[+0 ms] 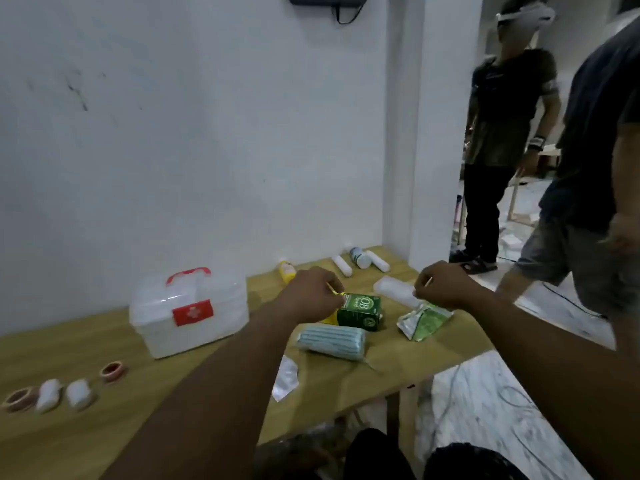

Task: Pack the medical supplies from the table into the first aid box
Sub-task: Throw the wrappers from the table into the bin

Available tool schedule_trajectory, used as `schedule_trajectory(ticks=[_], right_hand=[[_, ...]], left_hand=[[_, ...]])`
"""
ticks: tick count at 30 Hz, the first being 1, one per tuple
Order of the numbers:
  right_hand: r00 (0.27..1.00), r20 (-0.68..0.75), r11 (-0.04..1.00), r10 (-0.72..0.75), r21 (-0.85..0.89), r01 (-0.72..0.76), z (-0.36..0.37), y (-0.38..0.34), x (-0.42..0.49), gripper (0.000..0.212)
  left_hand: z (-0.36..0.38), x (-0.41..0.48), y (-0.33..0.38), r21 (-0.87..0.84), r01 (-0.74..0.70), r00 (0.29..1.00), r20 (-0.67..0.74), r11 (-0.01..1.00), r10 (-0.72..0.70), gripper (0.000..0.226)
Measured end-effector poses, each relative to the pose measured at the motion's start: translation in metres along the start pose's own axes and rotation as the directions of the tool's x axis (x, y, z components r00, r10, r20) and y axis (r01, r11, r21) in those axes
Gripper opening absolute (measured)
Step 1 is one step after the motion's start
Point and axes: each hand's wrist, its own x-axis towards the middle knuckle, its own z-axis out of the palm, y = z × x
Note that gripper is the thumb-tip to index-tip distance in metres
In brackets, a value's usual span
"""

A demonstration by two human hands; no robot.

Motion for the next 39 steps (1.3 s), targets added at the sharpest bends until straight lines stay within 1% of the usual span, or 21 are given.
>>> schedule_trajectory(ticks=[2,5,9,12,14,16,17,19,21,23,24,26,27,29,31,33,35,37,39], right_hand=[[0.999,-0.018,0.998,0.035,-0.050,-0.036,0.002,0.009,0.007,0.021],[0.994,0.042,0.985,0.105,-0.140,-0.098,0.010,0.020,0.014,0.041],[0.966,0.111,0.962,0.234,-0.169,-0.214,0.031,0.035,0.024,0.070],[0.952,0.132,0.937,0.276,-0.259,-0.235,0.050,0.045,0.028,0.080],[0.948,0.107,0.931,0.298,-0.251,-0.265,0.060,0.049,0.030,0.089],[0.948,0.065,0.935,0.311,-0.199,-0.293,0.063,0.050,0.031,0.094],[0.950,0.057,0.940,0.308,-0.170,-0.295,0.062,0.048,0.028,0.091],[0.959,0.063,0.960,0.277,-0.069,-0.272,0.060,0.043,0.024,0.070],[0.970,0.062,0.965,0.234,0.109,-0.240,0.057,0.040,0.023,0.048],[0.979,0.065,0.924,0.193,0.324,-0.203,0.051,0.031,0.021,0.029],[0.985,0.062,0.899,0.160,0.402,-0.171,0.047,0.022,0.019,0.020],[0.996,0.036,0.872,0.085,0.481,-0.092,0.037,0.000,0.017,0.011],[0.998,0.027,0.866,0.056,0.496,-0.061,0.033,-0.013,0.016,0.011],[1.000,0.022,0.852,-0.010,0.523,-0.003,0.028,-0.041,0.013,0.018],[0.996,0.044,0.839,-0.080,0.542,0.044,0.031,-0.068,0.010,0.024],[0.985,0.090,0.838,-0.150,0.539,0.079,0.041,-0.092,0.006,0.029],[0.966,0.154,0.845,-0.208,0.526,0.098,0.053,-0.110,0.003,0.035],[0.948,0.217,0.865,-0.232,0.492,0.100,0.064,-0.121,0.000,0.042],[0.928,0.283,0.863,-0.241,0.499,0.072,0.071,-0.125,-0.002,0.048]], left_hand=[[0.009,0.010,0.003,0.008,-0.015,1.000,0.010,1.000,0.015,0.020],[0.021,0.017,0.006,0.032,-0.038,0.999,0.013,0.999,0.038,0.017],[0.030,0.025,-0.008,0.054,-0.017,1.000,0.020,0.998,0.016,0.010],[0.035,0.027,-0.021,0.040,-0.002,1.000,0.026,0.999,0.001,0.005],[0.039,0.027,-0.022,0.030,-0.014,1.000,0.005,0.999,0.014,0.011],[0.042,0.025,-0.017,0.036,-0.038,0.999,-0.031,0.999,0.039,0.016],[0.044,0.024,-0.015,0.043,-0.046,0.998,-0.045,0.998,0.048,0.018],[0.046,0.022,-0.014,0.051,-0.045,0.997,-0.053,0.998,0.047,0.018],[0.043,0.018,-0.017,0.031,-0.015,0.999,-0.043,0.999,0.016,0.014],[0.035,0.012,-0.020,0.021,0.013,0.999,-0.045,1.000,-0.012,0.010],[0.030,0.007,-0.022,0.027,0.026,0.998,-0.051,0.999,-0.025,0.010],[0.020,-0.003,-0.031,0.031,0.081,0.996,-0.047,0.996,-0.079,0.014],[0.015,-0.008,-0.038,0.031,0.121,0.992,-0.029,0.992,-0.120,0.018],[0.004,-0.021,-0.054,0.062,0.187,0.981,0.037,0.980,-0.189,0.027],[-0.005,-0.034,-0.070,0.154,0.219,0.961,0.138,0.964,-0.240,0.038],[-0.009,-0.046,-0.083,0.252,0.240,0.918,0.255,0.937,-0.304,0.048],[-0.008,-0.056,-0.096,0.305,0.248,0.870,0.348,0.919,-0.350,0.055],[-0.005,-0.061,-0.107,0.353,0.227,0.860,0.365,0.908,-0.357,0.062],[-0.003,-0.063,-0.112,0.383,0.211,0.876,0.334,0.899,-0.348,0.073]])
